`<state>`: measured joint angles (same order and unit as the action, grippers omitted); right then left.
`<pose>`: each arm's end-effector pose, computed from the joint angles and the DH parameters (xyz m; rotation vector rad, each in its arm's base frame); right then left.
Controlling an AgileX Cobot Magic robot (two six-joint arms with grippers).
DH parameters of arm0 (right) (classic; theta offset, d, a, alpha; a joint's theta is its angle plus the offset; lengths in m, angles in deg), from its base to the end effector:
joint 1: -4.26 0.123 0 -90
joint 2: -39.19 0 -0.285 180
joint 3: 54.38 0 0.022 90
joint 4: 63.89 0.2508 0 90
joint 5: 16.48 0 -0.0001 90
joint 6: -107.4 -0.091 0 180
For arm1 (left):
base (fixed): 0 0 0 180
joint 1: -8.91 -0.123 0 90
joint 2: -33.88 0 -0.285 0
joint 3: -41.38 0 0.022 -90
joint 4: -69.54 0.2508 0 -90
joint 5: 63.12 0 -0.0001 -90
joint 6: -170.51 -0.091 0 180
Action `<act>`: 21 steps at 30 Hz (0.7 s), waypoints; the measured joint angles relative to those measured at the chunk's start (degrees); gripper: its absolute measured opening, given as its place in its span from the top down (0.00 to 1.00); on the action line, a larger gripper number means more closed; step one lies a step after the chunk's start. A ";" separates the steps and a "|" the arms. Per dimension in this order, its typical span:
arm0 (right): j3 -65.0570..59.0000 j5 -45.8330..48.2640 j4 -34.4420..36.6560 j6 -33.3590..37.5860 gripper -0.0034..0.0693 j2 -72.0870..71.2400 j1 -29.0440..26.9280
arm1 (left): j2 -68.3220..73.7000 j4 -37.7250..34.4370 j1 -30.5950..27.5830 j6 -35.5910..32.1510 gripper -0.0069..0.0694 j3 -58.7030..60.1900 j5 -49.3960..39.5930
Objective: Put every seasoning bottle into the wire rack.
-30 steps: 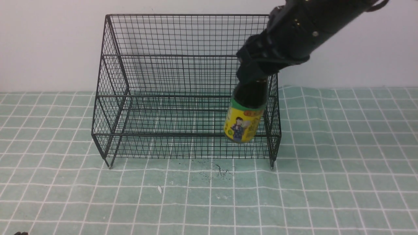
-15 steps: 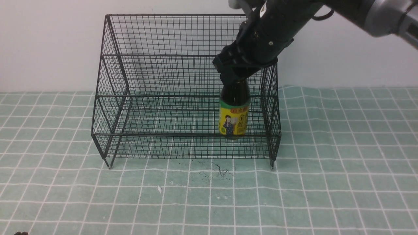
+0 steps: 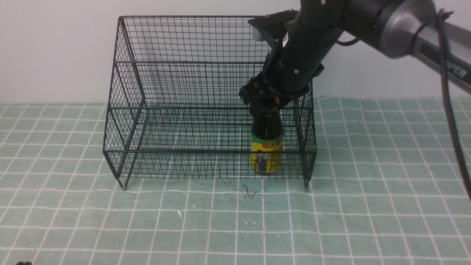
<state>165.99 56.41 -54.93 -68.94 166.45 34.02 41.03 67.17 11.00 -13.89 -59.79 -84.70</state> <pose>0.3866 0.2367 0.3010 -0.7832 2.7040 0.3300 0.0525 -0.0033 0.1705 0.0806 1.8752 -0.0130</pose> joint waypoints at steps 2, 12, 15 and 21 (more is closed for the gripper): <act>0.35 -0.46 -0.46 -1.52 0.35 -0.68 0.00 | 0.00 0.00 0.00 0.00 0.92 0.00 0.00; 0.35 -0.57 -6.72 -7.11 0.49 -15.71 0.00 | 0.00 0.00 0.00 0.00 0.92 0.00 0.00; -0.75 -0.57 -8.34 -8.29 0.70 -24.74 0.00 | 0.00 0.00 0.00 0.00 0.92 0.00 0.00; -13.14 -0.57 -10.95 -11.55 0.96 -48.23 0.00 | 0.00 0.00 0.00 0.00 0.92 0.00 0.00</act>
<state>152.85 55.84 -65.88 -80.49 118.22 34.02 41.03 67.17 11.00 -13.89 -59.79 -84.70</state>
